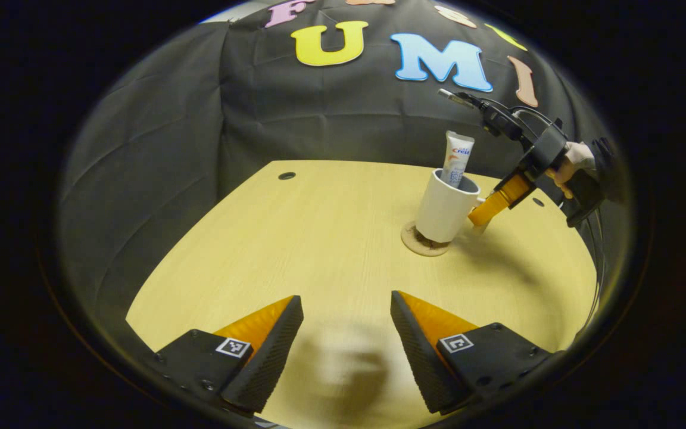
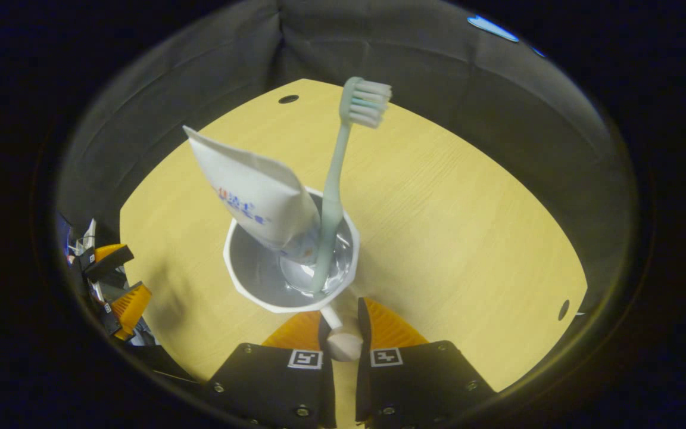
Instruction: Put the toothbrush and toothpaste on the desktop into the cup, then pick up the cup and place it on the coaster on the desktop.
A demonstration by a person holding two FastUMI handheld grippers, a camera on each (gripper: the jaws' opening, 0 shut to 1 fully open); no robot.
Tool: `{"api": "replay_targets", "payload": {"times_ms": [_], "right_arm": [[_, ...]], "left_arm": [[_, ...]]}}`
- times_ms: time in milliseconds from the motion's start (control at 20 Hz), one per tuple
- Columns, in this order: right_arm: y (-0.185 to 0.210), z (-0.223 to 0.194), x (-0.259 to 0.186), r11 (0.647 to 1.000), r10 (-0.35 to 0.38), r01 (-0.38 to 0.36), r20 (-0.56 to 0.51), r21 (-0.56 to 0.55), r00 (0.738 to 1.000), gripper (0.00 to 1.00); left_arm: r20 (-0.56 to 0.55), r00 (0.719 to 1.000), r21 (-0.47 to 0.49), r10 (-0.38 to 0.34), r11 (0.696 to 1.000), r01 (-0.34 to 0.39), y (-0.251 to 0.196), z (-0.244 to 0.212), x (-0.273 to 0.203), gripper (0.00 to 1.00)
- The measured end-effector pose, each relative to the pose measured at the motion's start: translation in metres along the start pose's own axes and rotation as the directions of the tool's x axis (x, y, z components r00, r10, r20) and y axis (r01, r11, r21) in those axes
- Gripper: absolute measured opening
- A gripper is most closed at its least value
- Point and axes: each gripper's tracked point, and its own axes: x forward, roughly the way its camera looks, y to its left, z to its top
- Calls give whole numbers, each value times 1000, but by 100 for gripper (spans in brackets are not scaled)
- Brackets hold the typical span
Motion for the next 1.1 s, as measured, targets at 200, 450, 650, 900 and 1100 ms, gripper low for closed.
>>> {"api": "replay_targets", "payload": {"times_ms": [200,450,650,900,1100], "right_arm": [[5,0,11,1000,-11,11,-31,-12,999,14],[9,5,9,999,-31,30,-45,-24,999,14],[3,1,11,1000,-29,29,-39,-6,999,22],[2,-6,-24,998,-44,42,41,44,998,26],[6,-8,-49,987,-58,36,143,155,988,26]], "left_arm": [[0,1000,-5,5,1000,-5,9,0,1,99],[0,1000,-10,-1,1000,1,11,0,2,99],[3,1000,-2,-12,1000,12,9,3,5,99],[17,999,26,-41,999,41,-1,16,6,99],[47,996,53,-77,996,75,-17,40,6,99]]}}
